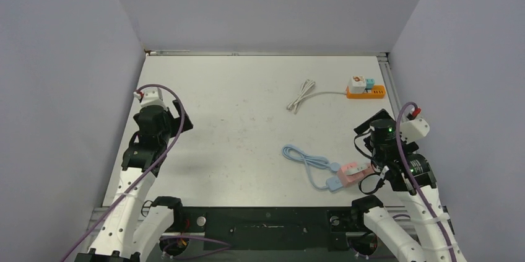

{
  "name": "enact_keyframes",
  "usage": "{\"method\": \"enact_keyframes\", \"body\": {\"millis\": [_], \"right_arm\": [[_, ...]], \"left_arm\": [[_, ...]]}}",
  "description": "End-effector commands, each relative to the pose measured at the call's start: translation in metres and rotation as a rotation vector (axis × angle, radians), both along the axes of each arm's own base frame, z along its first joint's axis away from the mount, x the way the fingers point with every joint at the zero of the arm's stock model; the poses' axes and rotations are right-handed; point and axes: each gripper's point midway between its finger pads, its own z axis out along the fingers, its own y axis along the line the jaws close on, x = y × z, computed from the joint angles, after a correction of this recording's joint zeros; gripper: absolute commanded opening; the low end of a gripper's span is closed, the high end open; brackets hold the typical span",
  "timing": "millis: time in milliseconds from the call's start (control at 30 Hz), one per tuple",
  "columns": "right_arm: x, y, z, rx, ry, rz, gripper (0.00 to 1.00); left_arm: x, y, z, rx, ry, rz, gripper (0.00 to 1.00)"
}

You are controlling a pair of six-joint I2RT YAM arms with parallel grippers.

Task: Pull the plug off the socket

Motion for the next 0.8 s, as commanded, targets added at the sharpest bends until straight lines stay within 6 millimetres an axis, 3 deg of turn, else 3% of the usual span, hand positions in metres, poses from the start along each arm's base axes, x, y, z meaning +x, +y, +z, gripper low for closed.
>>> {"method": "enact_keyframes", "body": {"millis": [0,233,467,767], "right_arm": [[-0.029,-0.006,0.000,0.013,0.140,-0.048,0.93],[-0.059,0.010,-0.028,0.083,0.337,0.009,0.98],[-0.076,0.030,-0.076,0.194,0.422,0.052,0.82],[-0.073,0.026,-0.086,0.188,0.393,0.024,0.74]], "left_arm": [[0.004,-0.009,0.009,-0.016,-0.031,-0.049,0.96],[0.001,-0.015,0.015,-0.023,-0.052,-0.069,0.96],[-0.001,-0.021,0.016,-0.021,-0.056,-0.100,0.96],[-0.001,-0.020,0.016,-0.019,-0.052,-0.096,0.96]]}}
